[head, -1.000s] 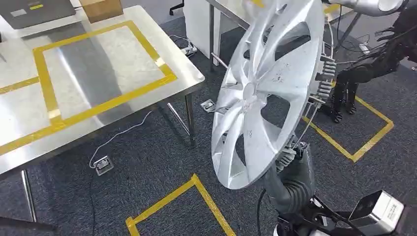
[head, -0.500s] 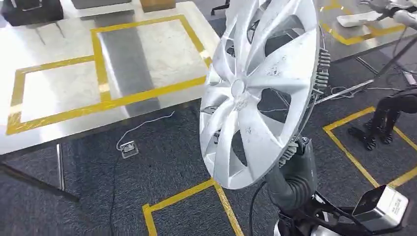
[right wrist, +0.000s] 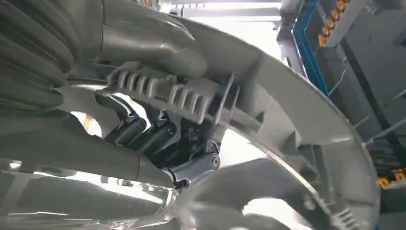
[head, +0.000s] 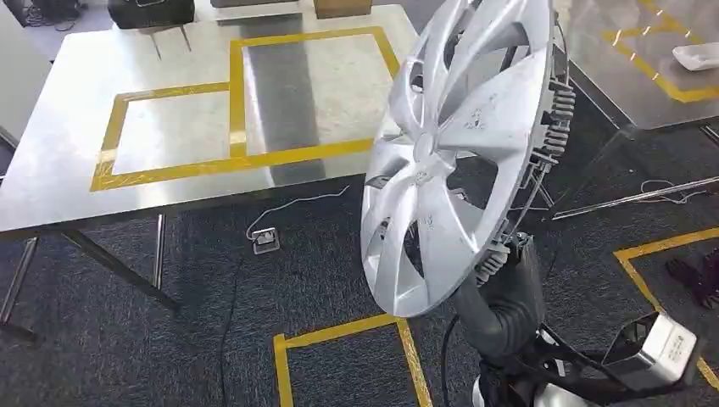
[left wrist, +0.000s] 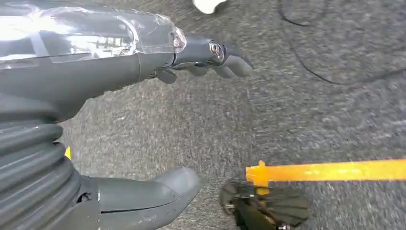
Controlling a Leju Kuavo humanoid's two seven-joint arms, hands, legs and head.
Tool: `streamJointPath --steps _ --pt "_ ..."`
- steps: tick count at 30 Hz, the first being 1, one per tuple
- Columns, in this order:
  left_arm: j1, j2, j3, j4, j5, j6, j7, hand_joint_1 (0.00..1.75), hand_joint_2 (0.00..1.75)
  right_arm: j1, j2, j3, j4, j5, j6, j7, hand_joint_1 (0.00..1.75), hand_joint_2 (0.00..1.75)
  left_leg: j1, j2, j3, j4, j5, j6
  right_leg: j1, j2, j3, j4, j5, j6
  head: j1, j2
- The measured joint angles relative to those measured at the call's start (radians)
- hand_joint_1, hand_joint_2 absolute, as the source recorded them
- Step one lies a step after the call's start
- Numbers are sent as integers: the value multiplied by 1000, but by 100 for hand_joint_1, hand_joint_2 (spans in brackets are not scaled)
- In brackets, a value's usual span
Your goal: Take the parts from the cabinet and place them on the table.
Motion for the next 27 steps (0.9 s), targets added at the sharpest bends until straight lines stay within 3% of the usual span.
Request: streamJointPath --steps 1,2,3,5,6,7,8,9,10,11,13,15,19,23,27 --pt "1 1 0 0 0 0 0 0 175 0 0 0 0 -8 0 0 175 175 4 -2 -13 38 -7 -6 -1 -9 -2 1 0 0 -5 0" --pt "3 2 0 0 0 0 0 0 175 0 0 0 0 -13 1 1 175 175 8 -1 0 24 10 -11 -2 -17 -2 3 -1 4 -7 0" --pt "4 4 0 0 0 0 0 0 175 0 0 0 0 -23 3 1 175 175 12 -1 35 -27 42 -16 -5 -20 -2 6 -3 10 -9 0" --pt "4 5 0 0 0 0 -1 0 175 0 0 -1 1 -40 7 1 175 175 15 8 144 -203 113 -21 -11 -26 -3 23 -13 26 -11 0" --pt "2 4 0 0 0 -1 -1 0 175 0 0 -1 2 -42 8 1 175 175 9 11 156 -221 82 -16 -8 -28 -9 29 -18 34 -18 0" --pt "2 4 0 0 0 -1 -2 0 175 -2 0 -2 2 -47 11 0 175 175 10 9 155 -228 93 2 -6 -26 -11 40 -21 40 -21 0" --pt "3 5 0 0 0 -1 -2 0 175 -1 0 -2 2 -50 15 -3 175 175 9 9 154 -227 91 12 -7 -26 -13 38 -21 44 -16 0" --pt "4 2 0 0 0 -1 -1 0 175 0 0 -3 3 -51 18 -4 175 175 9 10 154 -228 91 12 -7 -24 -12 40 -33 24 -14 0" --pt "5 2 0 0 0 -1 -1 0 175 1 0 -5 3 -52 19 -5 175 175 9 10 154 -228 91 12 -7 -23 -13 41 -22 3 -8 0" --pt "5 2 0 0 0 -1 -1 0 175 0 0 -6 2 -53 19 -5 175 175 7 10 154 -228 91 13 -7 -20 -13 40 -23 -2 -6 0" --pt "5 1 0 0 0 -2 -1 0 175 2 0 -6 3 -56 22 -6 175 175 3 10 154 -228 90 24 -8 -19 -11 36 -20 -6 4 0" --pt "5 1 0 0 0 -2 1 0 175 2 0 -6 3 -61 24 -6 175 175 1 9 154 -228 89 27 -9 -19 -9 33 -19 -5 11 0" --pt "5 1 0 0 0 -2 2 0 175 2 0 -6 3 -69 29 -6 175 175 -1 7 154 -227 87 32 -10 -20 -6 26 -16 6 17 0" --pt "5 2 0 0 0 -2 14 0 175 3 0 -6 3 -70 31 -6 175 175 -1 6 154 -227 86 35 -12 -20 -3 21 -15 40 18 0" --pt "5 2 1 0 0 13 40 0 175 3 0 -6 3 -71 35 -6 175 175 -1 4 154 -226 86 35 -12 -20 -3 20 -17 53 15 0"
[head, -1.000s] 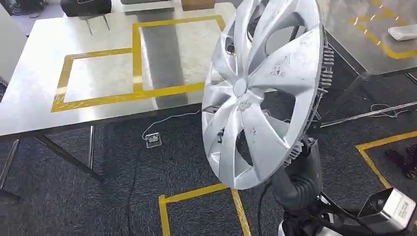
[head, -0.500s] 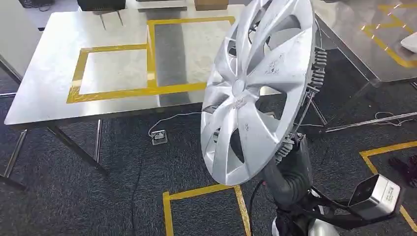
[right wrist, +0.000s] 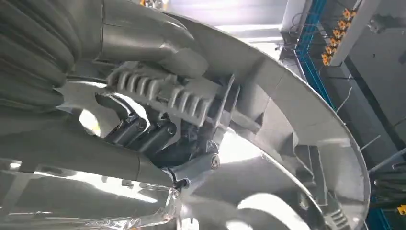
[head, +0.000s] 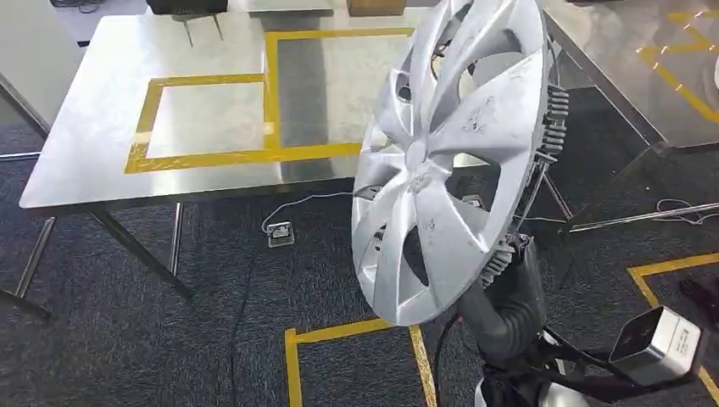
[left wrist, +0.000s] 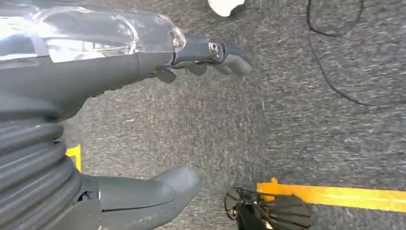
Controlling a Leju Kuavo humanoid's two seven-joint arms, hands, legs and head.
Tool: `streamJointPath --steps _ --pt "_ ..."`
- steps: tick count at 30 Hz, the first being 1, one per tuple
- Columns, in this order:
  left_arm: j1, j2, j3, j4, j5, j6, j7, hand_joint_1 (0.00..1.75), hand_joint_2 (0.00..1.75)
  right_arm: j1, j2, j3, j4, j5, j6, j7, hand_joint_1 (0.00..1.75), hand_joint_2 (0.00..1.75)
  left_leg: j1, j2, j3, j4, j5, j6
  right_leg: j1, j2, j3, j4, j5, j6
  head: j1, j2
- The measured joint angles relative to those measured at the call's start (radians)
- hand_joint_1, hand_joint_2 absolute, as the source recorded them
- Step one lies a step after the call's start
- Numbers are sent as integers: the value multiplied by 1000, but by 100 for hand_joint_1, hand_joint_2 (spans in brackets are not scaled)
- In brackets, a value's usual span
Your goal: Take the parts from the cabinet and place them on the table.
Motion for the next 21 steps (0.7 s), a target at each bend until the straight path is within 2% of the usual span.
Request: streamJointPath --steps 1,5,21 --pt "0 0 0 0 0 0 1 0 175 0 0 0 0 -1 0 0 175 175 0 0 0 0 0 0 0 0 0 0 -1 6 -1 0" --pt "0 0 0 0 0 0 1 0 175 0 0 0 0 -3 1 -5 175 175 2 -1 1 0 0 0 1 0 0 1 -2 9 -5 0" --pt "0 0 1 0 0 -13 -3 0 175 0 0 0 0 -13 8 -13 175 175 3 -1 1 0 0 -1 1 -1 -1 5 -4 9 -5 0"
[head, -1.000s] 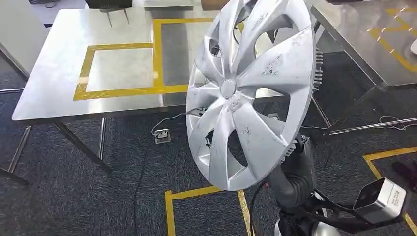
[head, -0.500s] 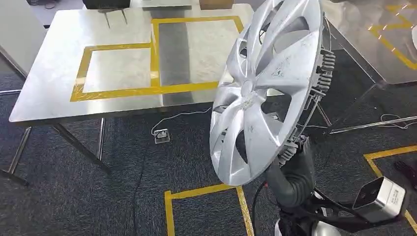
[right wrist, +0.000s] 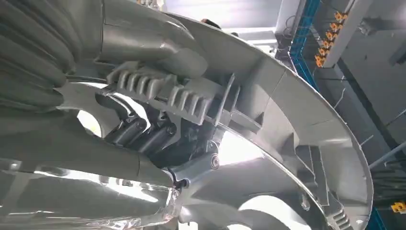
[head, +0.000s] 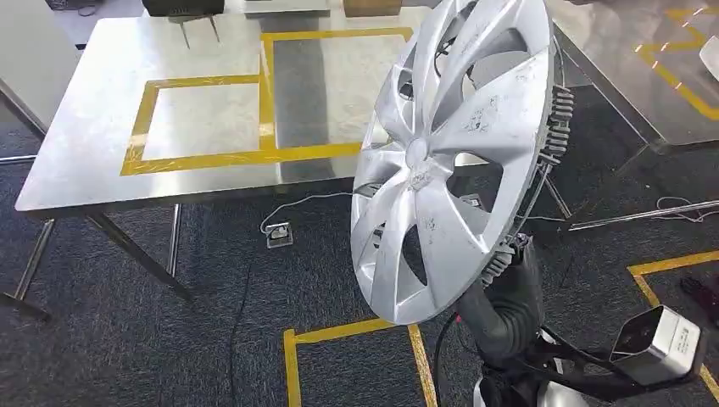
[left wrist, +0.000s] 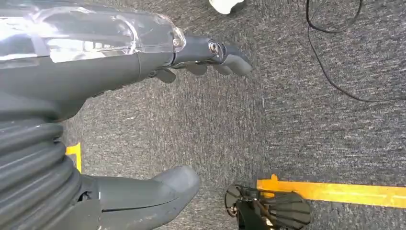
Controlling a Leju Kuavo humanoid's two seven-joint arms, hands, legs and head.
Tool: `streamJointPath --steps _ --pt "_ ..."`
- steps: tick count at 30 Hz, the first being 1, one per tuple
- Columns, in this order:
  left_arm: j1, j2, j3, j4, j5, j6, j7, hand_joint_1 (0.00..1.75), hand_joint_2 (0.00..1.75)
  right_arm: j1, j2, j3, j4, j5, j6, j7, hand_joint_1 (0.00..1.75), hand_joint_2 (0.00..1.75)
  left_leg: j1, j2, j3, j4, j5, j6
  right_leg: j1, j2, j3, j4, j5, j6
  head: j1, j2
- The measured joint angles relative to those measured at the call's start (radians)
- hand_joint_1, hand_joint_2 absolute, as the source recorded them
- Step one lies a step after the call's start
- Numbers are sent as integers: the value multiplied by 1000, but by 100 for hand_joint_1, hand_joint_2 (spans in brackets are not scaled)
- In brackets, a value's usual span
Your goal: Take the parts from the cabinet and place them on the table.
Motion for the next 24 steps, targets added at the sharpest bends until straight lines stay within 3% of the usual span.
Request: streamJointPath --steps 16,20,22,23,24 --pt "0 1 0 0 0 -9 0 0 175 0 1 0 3 -5 11 -3 175 175 -5 2 0 1 -1 2 -3 0 0 -2 2 3 -2 0" --pt "0 2 0 0 0 -9 -1 0 175 0 6 0 5 -7 13 -3 175 175 -13 3 0 2 -4 9 -10 0 0 -3 3 10 -6 0" --pt "0 4 0 0 0 -9 -2 0 175 -1 9 0 5 -7 15 -3 175 175 -14 2 0 -4 -3 16 -11 -4 3 -11 4 19 -13 0" --pt "0 4 0 0 0 -10 -2 0 175 -1 9 0 5 -7 15 -4 175 175 -4 1 10 -17 4 25 -13 2 0 -6 -4 22 -12 0" --pt "-1 4 0 0 0 -9 -3 0 175 -1 9 0 5 -7 16 -4 175 175 -4 1 15 -21 3 27 -12 15 -10 25 -24 20 -6 0"
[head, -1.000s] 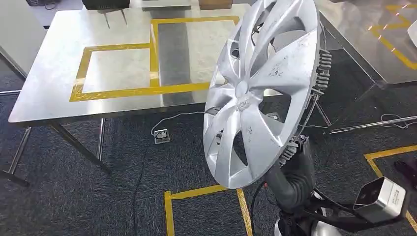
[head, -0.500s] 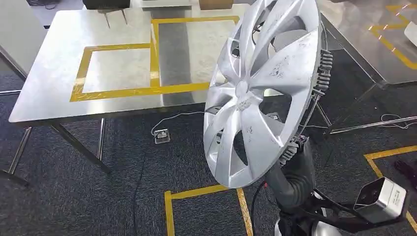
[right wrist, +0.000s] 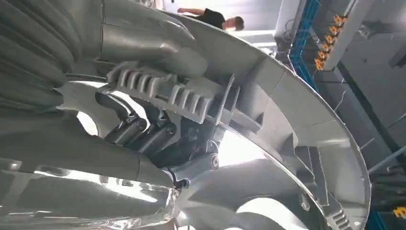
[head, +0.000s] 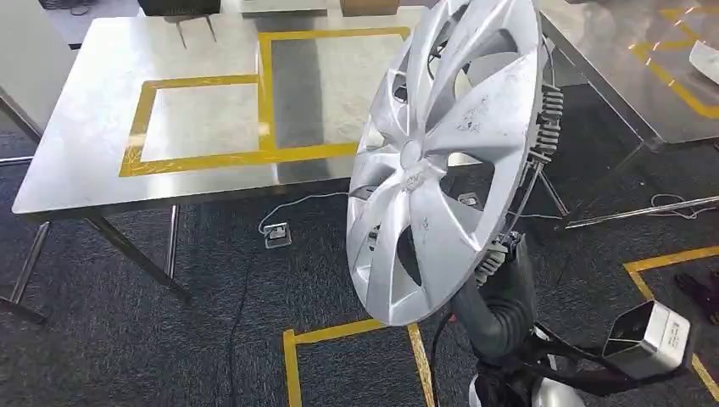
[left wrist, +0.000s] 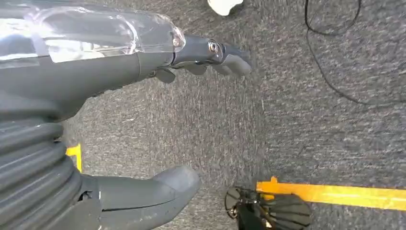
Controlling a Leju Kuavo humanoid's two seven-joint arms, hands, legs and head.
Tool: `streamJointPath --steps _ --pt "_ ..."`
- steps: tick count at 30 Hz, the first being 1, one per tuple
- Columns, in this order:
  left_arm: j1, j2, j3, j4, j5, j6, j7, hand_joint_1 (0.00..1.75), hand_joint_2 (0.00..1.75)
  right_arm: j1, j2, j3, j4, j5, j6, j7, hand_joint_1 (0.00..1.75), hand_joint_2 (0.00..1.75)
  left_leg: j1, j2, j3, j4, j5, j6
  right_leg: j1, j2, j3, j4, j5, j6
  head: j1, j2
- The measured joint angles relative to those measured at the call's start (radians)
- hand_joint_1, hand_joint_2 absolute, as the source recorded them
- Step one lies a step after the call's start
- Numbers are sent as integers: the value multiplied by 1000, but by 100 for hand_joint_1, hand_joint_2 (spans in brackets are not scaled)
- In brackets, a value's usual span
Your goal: Take the parts from the cabinet and place them on the table.
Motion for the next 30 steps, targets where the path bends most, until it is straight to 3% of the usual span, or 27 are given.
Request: streamJointPath --steps 3,4,5,6,8,9,10,11,13,15,16,18,19,20,21,23,24,25,26,27,30 --pt "-1 0 0 0 0 0 0 0 175 2 0 0 1 0 2 -2 175 175 -5 0 4 0 -4 6 3 13 -124 236 -102 -4 16 0" --pt "-1 0 0 0 0 0 0 0 175 2 0 0 1 0 2 -2 175 175 -7 -2 6 1 -6 7 3 13 -155 284 -105 -6 17 0" --pt "0 0 0 0 0 0 0 0 175 2 0 0 4 0 2 -2 175 175 -8 -6 11 1 -9 6 3 13 -163 284 -83 -10 17 0" --pt "0 0 0 0 0 0 0 0 175 2 0 0 6 0 2 -2 175 175 -9 -10 18 1 -14 3 3 13 -149 240 -40 -15 19 0" --pt "-1 -1 0 0 0 0 0 0 175 3 0 0 7 -1 2 -2 175 175 -10 -17 38 1 -25 -2 7 16 -83 72 72 -32 25 0" --pt "0 -3 0 0 0 0 0 0 175 3 0 0 7 -1 2 -2 175 175 -8 -19 36 -2 -30 -7 10 21 -60 31 75 -40 28 0" --pt "-2 -3 0 0 0 0 0 0 175 3 0 0 9 -1 3 -2 175 175 -13 -23 40 4 -33 -13 15 20 -54 17 72 -44 21 0" --pt "-2 -3 0 0 0 0 0 0 175 1 0 0 9 -1 3 -2 175 175 -11 -23 34 3 -32 -21 16 19 -48 2 57 -47 28 0" --pt "-1 -4 0 0 0 0 0 0 175 2 0 0 8 -1 5 -2 175 175 -8 -21 36 -5 -32 -31 18 20 -50 -1 55 -51 22 0" --pt "-3 -2 0 0 0 0 0 0 175 1 2 0 8 -1 5 -3 175 175 -7 -14 35 15 -52 -43 10 16 -30 -26 59 -58 18 0" --pt "-3 -2 0 0 0 0 0 0 175 0 2 -1 8 -1 6 -3 175 175 -5 -12 8 69 -79 -47 10 13 -25 -28 57 -61 6 0" --pt "-2 -2 0 0 0 0 0 0 175 1 2 0 9 -1 6 -3 175 175 -2 -12 -89 235 -138 -55 10 9 -20 -26 49 -67 -10 0" --pt "0 -2 0 0 0 0 0 0 175 1 2 0 9 -1 6 -3 175 175 0 -12 -129 291 -147 -59 10 9 -18 -25 45 -67 -13 0" --pt "2 -2 0 0 0 0 0 0 175 2 2 0 10 -2 6 -3 175 175 2 -11 -145 299 -129 -61 10 10 -13 -24 40 -66 -16 0" --pt "3 -1 0 0 0 0 0 0 175 2 2 0 10 -2 6 -3 175 175 4 -10 -138 265 -89 -63 9 11 -4 -23 33 -63 -18 0" --pt "3 1 0 0 0 0 0 0 175 2 3 0 11 -2 6 -3 175 175 8 -5 -73 100 29 -64 5 12 18 -17 14 -53 -24 0" --pt "4 1 0 0 0 0 0 0 175 2 5 0 12 -2 7 -3 175 175 7 0 -50 55 37 -65 5 12 20 -16 4 -45 -27 0" --pt "3 0 0 0 0 0 0 0 175 0 6 0 12 -3 8 -3 175 175 2 2 -41 41 27 -62 11 14 23 -9 -2 -36 -39 0" --pt "3 0 0 0 0 0 0 0 175 1 6 0 12 -3 8 -5 175 175 2 2 -37 33 12 -46 11 14 20 -9 -3 -32 -39 0" --pt "3 0 0 0 0 0 0 0 175 0 6 0 12 -3 8 -6 175 175 0 1 -39 34 10 -41 11 14 22 -12 -3 -30 -29 0" --pt "5 2 0 0 0 1 0 0 175 0 6 0 12 -3 9 -7 175 175 4 -3 -27 28 4 -21 6 13 26 2 -24 -17 -25 0"
